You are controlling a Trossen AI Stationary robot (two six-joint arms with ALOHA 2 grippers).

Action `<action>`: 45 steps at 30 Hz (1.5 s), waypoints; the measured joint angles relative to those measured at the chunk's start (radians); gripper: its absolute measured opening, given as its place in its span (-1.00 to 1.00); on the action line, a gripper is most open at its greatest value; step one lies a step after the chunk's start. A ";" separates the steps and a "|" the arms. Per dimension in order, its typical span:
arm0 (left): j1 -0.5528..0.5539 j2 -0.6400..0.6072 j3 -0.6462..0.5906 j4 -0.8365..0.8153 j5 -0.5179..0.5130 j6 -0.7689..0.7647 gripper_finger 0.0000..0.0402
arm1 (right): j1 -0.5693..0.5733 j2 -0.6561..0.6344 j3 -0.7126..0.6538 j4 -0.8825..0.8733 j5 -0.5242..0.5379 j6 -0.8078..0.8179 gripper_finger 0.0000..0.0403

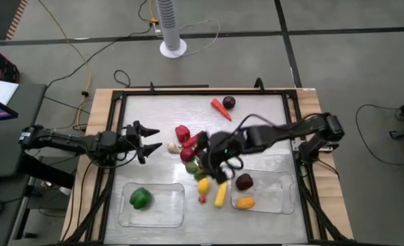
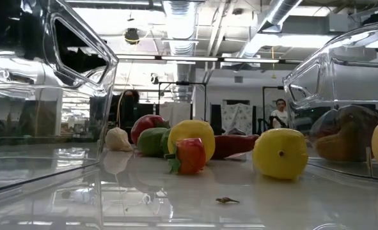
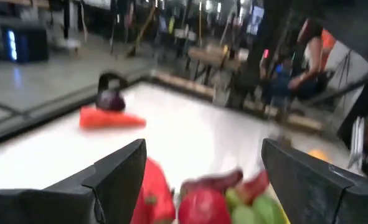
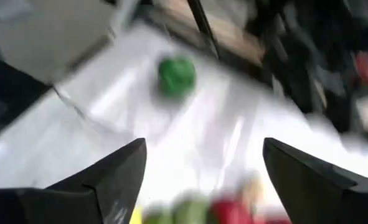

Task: Sort produce into baskets
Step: Put the white garlic into the left transparent bin

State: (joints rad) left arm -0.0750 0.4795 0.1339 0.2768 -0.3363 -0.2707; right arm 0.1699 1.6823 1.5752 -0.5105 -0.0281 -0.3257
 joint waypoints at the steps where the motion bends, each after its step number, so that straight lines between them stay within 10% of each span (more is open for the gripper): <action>1: 0.000 0.013 0.017 -0.045 0.005 -0.005 0.49 | -0.014 -0.028 -0.028 -0.038 0.004 0.033 0.64; 9: 0.000 0.232 0.209 -0.351 0.011 0.051 0.35 | -0.062 -0.347 -0.508 0.199 0.171 0.119 0.48; 21: 0.075 0.605 0.316 -0.331 0.105 0.233 0.32 | -0.120 -0.678 -1.021 0.701 0.216 0.160 0.47; 28: 0.205 0.759 0.322 -0.282 0.289 0.290 0.32 | -0.117 -0.671 -1.061 0.746 0.203 0.153 0.47; 45: 0.239 0.913 0.321 -0.246 0.300 0.359 0.15 | -0.107 -0.647 -1.061 0.776 0.182 0.150 0.47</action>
State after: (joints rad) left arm 0.1642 1.3926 0.4549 0.0310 -0.0366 0.0887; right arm 0.0634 1.0355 0.5144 0.2657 0.1535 -0.1761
